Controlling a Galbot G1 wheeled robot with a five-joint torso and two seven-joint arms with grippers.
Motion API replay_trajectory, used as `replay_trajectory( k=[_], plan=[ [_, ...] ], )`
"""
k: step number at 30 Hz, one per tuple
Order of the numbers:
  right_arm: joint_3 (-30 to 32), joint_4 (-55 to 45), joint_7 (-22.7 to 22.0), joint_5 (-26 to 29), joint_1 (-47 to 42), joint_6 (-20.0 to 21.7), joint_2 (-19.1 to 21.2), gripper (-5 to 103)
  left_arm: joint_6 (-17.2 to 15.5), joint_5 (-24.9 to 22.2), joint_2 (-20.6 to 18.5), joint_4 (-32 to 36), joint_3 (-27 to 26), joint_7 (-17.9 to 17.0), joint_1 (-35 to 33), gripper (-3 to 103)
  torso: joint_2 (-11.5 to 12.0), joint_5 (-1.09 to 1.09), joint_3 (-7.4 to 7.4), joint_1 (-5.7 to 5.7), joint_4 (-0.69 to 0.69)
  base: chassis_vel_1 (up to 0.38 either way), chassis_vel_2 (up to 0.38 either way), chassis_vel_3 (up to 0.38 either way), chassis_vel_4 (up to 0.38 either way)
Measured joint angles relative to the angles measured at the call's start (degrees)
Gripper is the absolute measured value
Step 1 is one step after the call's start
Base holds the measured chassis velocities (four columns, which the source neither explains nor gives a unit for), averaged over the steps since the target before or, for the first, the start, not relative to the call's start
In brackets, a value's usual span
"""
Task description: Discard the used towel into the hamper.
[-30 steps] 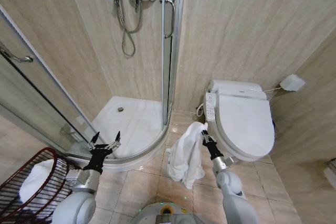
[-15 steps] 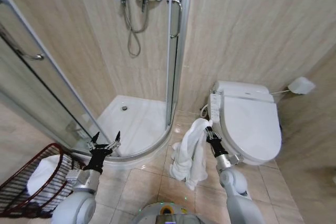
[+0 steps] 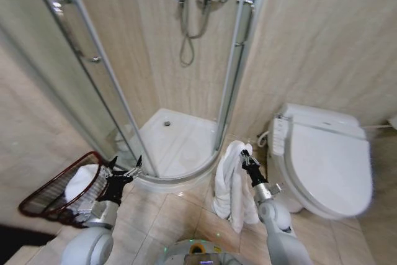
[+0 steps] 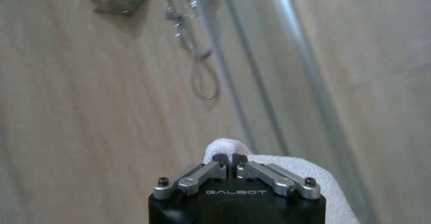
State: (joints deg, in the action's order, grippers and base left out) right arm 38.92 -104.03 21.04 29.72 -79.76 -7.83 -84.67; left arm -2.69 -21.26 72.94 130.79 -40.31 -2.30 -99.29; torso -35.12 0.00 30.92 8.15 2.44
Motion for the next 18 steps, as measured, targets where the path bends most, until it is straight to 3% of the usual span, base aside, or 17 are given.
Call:
replay_trajectory(
  k=[10, 18],
  plan=[
    [-0.38, -0.97, -0.51, 0.03, 0.16, 0.15, -0.10, 3, 0.00, 0.00, 0.00, 0.00, 0.00, 0.00, 0.00, 98, 0.00, -0.01, 0.00, 0.01, 0.00, 0.128, 0.126, 0.125, 0.125],
    [-1.07, -3.35, -6.05, -2.33, -0.20, -1.65, -0.70, 3, 0.00, 0.00, 0.00, 0.00, 0.00, 0.00, 0.00, 98, 0.00, -0.01, 0.00, 0.00, 0.01, 0.129, 0.121, 0.128, 0.118]
  ],
)
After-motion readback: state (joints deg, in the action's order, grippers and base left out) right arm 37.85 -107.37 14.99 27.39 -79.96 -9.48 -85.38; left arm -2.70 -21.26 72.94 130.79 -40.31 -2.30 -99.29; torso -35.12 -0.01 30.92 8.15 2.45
